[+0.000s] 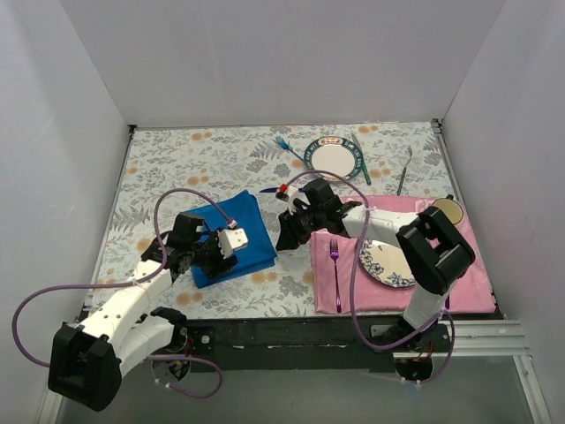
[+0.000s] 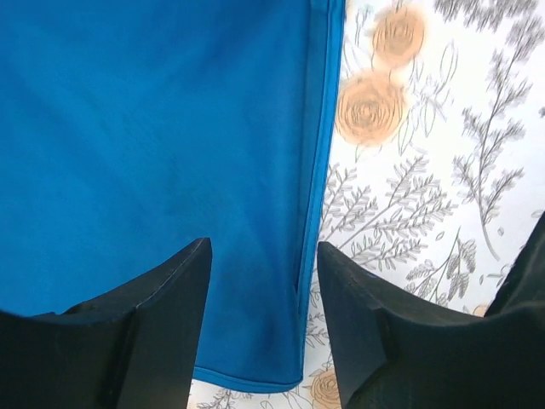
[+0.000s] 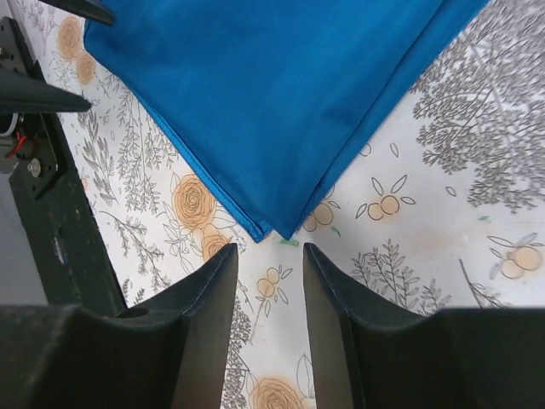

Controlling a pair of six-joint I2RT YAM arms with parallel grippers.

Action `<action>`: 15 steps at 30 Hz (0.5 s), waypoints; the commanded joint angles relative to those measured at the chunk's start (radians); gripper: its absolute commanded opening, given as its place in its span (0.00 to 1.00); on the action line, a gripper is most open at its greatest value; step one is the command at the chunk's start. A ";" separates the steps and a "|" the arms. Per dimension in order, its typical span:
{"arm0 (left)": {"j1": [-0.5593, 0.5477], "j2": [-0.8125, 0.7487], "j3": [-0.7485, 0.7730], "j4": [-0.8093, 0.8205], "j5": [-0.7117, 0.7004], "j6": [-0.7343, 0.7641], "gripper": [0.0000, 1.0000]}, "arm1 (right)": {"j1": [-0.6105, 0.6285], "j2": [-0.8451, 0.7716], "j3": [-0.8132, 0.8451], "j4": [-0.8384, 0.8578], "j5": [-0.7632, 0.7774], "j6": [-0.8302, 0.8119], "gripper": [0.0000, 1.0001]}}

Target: Fold the napkin into a case and place the utensils inside

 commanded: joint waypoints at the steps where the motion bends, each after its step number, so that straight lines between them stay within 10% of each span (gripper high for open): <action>1: -0.004 -0.054 0.014 0.057 0.044 -0.063 0.57 | 0.004 0.085 0.089 -0.010 -0.100 0.099 0.44; 7: -0.021 -0.071 -0.028 0.231 -0.094 -0.187 0.98 | 0.002 0.143 0.095 0.002 -0.117 0.143 0.47; 15: -0.148 -0.056 -0.143 0.488 -0.294 -0.189 0.98 | 0.001 0.177 0.099 0.017 -0.141 0.183 0.44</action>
